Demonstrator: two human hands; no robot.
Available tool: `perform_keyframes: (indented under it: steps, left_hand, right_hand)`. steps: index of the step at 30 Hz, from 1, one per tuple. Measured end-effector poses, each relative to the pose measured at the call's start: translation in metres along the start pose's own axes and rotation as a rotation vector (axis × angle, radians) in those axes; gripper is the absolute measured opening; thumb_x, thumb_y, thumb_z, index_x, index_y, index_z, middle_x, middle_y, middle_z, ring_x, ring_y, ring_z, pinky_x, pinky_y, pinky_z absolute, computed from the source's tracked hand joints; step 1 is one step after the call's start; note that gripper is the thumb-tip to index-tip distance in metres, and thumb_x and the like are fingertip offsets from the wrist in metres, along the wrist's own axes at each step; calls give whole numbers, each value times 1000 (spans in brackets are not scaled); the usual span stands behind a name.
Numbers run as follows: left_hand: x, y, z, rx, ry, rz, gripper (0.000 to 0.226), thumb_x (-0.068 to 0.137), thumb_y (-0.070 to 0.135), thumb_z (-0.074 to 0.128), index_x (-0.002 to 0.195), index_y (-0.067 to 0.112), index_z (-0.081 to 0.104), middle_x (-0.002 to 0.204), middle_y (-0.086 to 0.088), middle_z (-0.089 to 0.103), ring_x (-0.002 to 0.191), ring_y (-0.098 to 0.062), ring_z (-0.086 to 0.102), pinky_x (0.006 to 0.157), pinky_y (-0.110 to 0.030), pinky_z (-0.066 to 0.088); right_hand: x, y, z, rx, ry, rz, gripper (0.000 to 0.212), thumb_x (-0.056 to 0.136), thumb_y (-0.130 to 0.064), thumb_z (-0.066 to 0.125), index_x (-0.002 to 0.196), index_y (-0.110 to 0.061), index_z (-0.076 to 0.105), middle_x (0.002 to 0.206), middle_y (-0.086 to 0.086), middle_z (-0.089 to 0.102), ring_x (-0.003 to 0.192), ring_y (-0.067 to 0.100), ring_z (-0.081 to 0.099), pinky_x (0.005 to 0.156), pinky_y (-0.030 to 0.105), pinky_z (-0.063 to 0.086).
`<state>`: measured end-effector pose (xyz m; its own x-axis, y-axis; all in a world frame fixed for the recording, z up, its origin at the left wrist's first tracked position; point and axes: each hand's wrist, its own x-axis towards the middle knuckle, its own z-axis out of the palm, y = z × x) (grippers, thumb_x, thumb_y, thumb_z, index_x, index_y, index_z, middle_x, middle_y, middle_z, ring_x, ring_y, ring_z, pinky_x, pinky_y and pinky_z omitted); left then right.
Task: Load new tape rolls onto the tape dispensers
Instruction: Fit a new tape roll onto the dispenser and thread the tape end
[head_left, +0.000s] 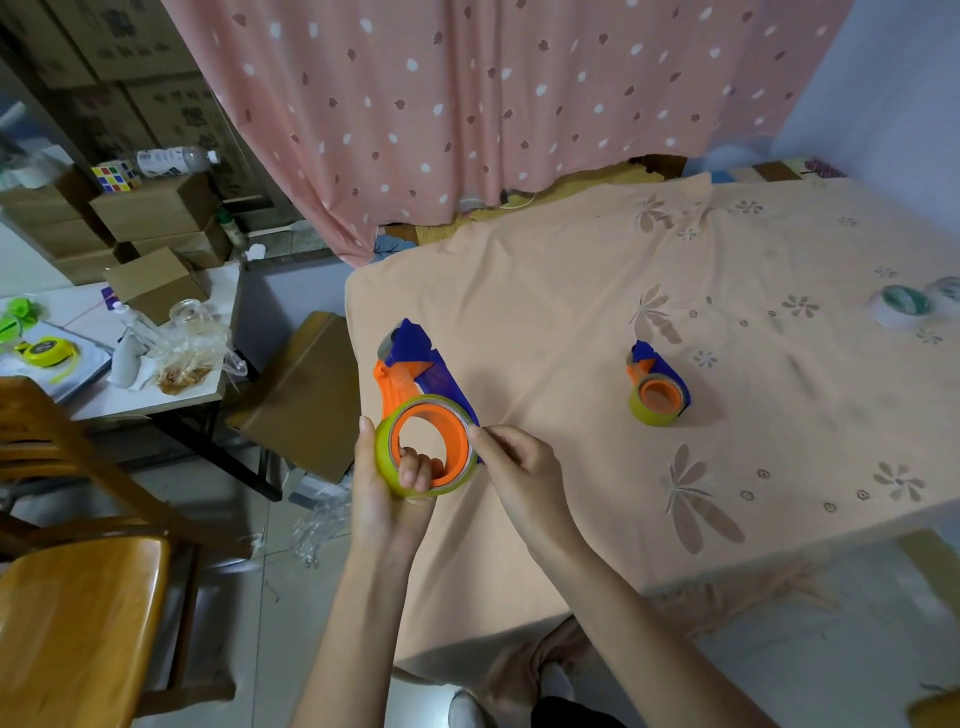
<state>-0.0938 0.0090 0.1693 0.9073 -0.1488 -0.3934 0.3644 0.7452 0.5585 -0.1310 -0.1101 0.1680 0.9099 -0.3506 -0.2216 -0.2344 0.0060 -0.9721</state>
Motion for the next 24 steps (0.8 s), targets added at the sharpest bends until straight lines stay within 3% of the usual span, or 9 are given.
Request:
perform_keyframes:
  steps: [4,8,11,14,17,19,24]
  left_hand:
    - [5,0,-5,26,-5,-27,57,97,51,38,51,20,53,31,3,36,30,-9,36,45,-19,41]
    - [11,-4,-16,126,-33,-62,61,94,58,34,51,19,53,33,2,37,34,-10,37,56,-22,38]
    - [18,-8,-23,213,-72,-118,69,89,64,33,43,18,56,37,1,41,38,-10,40,56,-22,43]
    - [30,-15,-31,323,-184,-131,49,68,62,63,53,16,66,47,-1,54,46,-11,55,56,-24,54]
    - [45,-24,-36,543,-270,-149,63,54,63,81,79,7,66,68,-6,67,66,-17,65,75,-31,56]
    - [51,-30,-31,684,-195,-156,70,59,65,77,89,5,59,82,-10,66,76,-19,63,76,-31,54]
    - [66,-66,-1,1093,97,-108,41,84,50,64,88,11,49,91,-6,59,79,-21,62,64,-29,50]
  right_hand:
    - [5,0,3,-81,7,12,26,80,-36,76,98,-19,69,85,-7,74,73,6,69,65,15,53]
    - [11,4,4,-299,46,-22,15,74,-28,75,85,-18,71,75,-5,73,69,10,68,65,22,54]
    - [14,12,3,-382,91,-42,14,69,-27,68,75,-14,68,67,0,71,66,17,65,64,30,52]
    - [18,24,-2,-435,136,-51,18,66,-28,62,67,-10,62,59,5,64,56,21,51,53,28,41]
    - [29,36,-17,-493,216,-54,20,71,-24,65,65,-6,58,55,8,57,51,15,39,50,28,32]
    - [39,41,-32,-549,236,-61,24,74,-26,66,65,-6,57,52,5,54,50,16,40,48,27,31]
    - [74,61,-75,-620,235,23,27,68,-32,65,57,-11,52,49,4,52,52,24,47,48,31,33]
